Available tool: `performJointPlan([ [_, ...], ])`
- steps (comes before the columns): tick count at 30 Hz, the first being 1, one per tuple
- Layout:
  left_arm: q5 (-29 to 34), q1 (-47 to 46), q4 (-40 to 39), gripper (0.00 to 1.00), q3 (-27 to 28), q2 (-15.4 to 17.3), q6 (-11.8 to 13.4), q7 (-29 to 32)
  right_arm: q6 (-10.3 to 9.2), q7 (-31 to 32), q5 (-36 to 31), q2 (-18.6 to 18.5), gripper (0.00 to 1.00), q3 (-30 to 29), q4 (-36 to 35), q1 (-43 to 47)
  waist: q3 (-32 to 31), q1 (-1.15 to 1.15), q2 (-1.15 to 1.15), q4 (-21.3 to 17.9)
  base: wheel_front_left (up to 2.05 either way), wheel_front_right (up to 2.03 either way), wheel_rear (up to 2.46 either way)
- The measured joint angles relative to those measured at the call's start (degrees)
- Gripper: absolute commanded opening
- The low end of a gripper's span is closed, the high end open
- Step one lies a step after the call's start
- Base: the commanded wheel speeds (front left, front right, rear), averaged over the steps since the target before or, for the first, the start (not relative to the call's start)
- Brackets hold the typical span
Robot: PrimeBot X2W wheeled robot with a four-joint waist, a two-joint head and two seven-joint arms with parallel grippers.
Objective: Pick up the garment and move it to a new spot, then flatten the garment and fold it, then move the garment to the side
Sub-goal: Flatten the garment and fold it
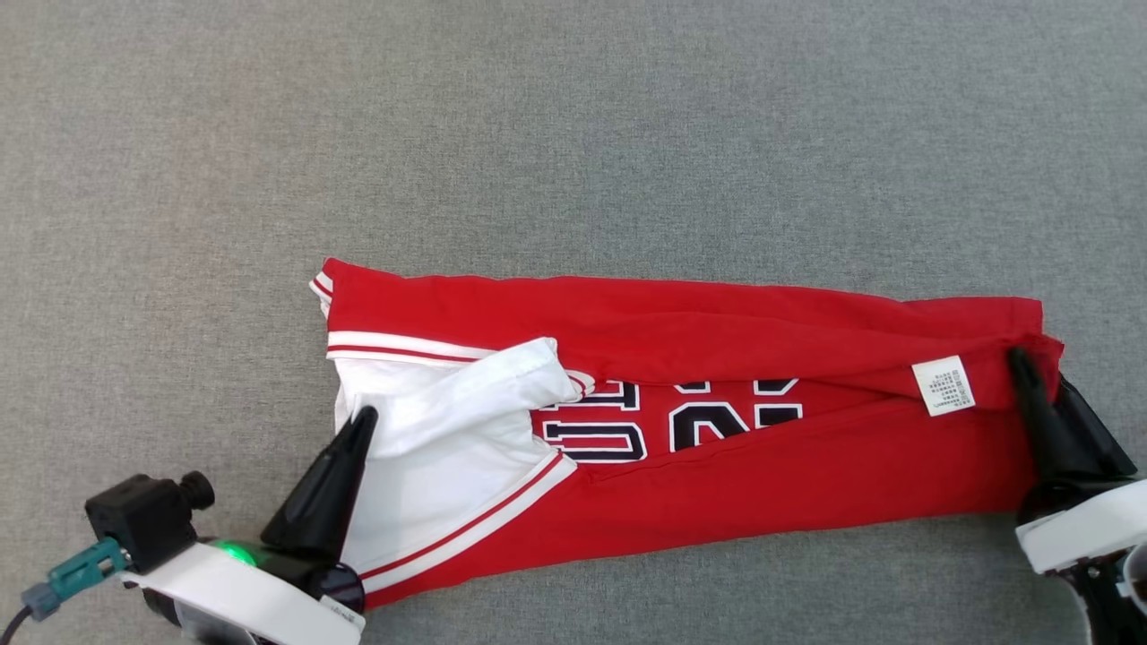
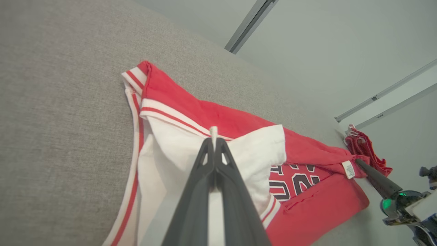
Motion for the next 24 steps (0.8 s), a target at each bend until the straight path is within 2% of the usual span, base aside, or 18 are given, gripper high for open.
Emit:
performJointPlan([
  [2,-0.4,0.4,1.7,0.00,-0.6,-0.4,-0.4,0.3,0.00,-1.3,0.0,0.1,1.00,0.9,0.7,0.1,-0.3,0.00,0.00,0.1,0.00,0.00,0.00],
  [3,-0.5,0.5,2.5,0.16,-0.7,-0.7,-0.5,0.2,0.00,-2.2,0.0,0.2,1.00,1.1,0.9,0.3,-0.5,0.00,0.00,0.1,0.00,0.00,0.00],
  [4,-0.5,0.5,3.3,0.56,-0.6,-1.4,-0.5,0.1,0.00,-3.1,-0.1,0.2,1.00,1.2,0.9,0.7,-0.6,0.00,0.00,0.1,0.00,0.00,0.00],
  [5,-0.1,0.5,3.8,1.00,-0.6,-1.8,-0.4,-0.1,0.00,-4.0,-0.4,0.2,1.00,1.3,1.0,1.1,-0.8,0.00,0.00,0.1,0.00,0.00,0.00],
  [7,2.0,0.5,5.1,1.00,0.2,-2.2,1.0,-0.6,0.00,-5.9,-1.5,0.6,1.00,1.1,1.0,1.5,-1.3,0.00,0.00,0.1,0.00,0.00,0.00],
  [11,6.7,0.0,5.5,1.00,4.1,-5.4,2.6,-1.2,0.00,-8.8,-6.5,1.1,1.00,0.0,0.0,1.7,-2.1,0.00,0.00,-0.2,0.00,0.00,0.00],
  [15,14.1,-0.4,4.0,1.00,11.3,-9.6,3.1,-1.3,0.00,-11.0,-12.2,3.1,1.00,-2.5,-2.1,0.5,-3.1,0.00,0.00,-0.6,0.00,0.00,0.00],
  [20,23.2,-0.2,2.8,1.00,18.6,-14.8,1.1,-1.4,0.00,-11.8,-18.8,6.0,1.00,-6.2,-4.9,-0.7,-4.4,0.00,0.00,-0.7,0.00,0.00,0.00],
  [24,28.6,0.7,3.5,1.00,22.5,-17.7,-0.9,-1.4,0.00,-11.3,-22.7,7.2,1.00,-7.0,-5.7,-0.8,-5.6,0.00,0.00,-0.5,0.00,0.00,0.00],
])
